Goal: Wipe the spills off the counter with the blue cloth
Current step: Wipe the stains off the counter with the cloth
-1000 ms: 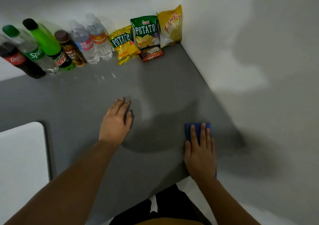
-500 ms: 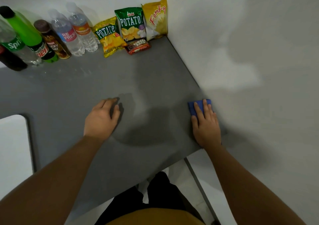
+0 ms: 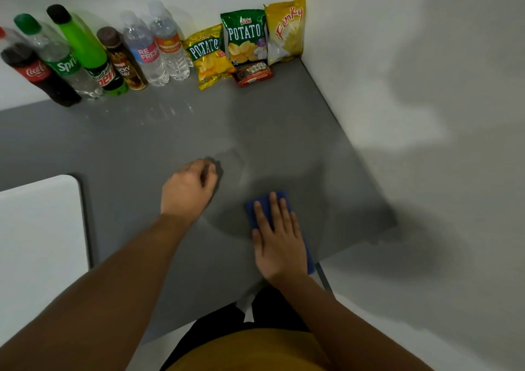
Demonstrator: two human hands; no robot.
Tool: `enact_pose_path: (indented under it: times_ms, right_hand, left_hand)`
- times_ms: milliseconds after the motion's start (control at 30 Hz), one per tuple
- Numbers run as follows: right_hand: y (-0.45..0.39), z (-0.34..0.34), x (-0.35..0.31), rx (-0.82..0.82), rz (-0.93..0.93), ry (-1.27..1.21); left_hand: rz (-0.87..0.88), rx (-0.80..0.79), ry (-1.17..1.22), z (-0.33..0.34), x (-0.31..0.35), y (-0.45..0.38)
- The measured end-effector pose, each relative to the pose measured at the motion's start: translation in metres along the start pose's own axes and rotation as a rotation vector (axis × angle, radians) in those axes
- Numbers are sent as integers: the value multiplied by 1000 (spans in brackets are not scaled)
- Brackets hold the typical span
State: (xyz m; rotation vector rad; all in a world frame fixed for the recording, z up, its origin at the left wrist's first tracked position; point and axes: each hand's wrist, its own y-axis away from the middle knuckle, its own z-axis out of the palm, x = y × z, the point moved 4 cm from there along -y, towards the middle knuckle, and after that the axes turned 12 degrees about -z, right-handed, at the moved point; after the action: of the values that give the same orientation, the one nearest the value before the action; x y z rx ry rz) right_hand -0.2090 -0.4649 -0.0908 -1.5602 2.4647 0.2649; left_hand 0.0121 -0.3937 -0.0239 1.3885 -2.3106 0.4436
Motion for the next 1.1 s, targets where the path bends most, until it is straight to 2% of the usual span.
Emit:
enact_pose_path:
  times_ms: [100,200,400,633,933,1100]
  right_hand:
    - [-25,3,-14,-23,-112,-17]
    - [-52,-3,-8,-12,-120,-46]
    - [-76,-19,26,53,27,-51]
    - [-40,-16,38,22,138,-30]
    - [22,7,-40,-2,70,-2]
    - [15,19,-90,-65,-70,-17]
  left_hand:
    - [-12,6,2,-3,-9,0]
    - [-21,11,-2,-7,-18,0]
    - [23,23,-10,-15,-26,-1]
    - [39,5,11,-18,-35,1]
    - [12,-67,44,-27,-59,8]
    - [11,-92,74,-38,-72,9]
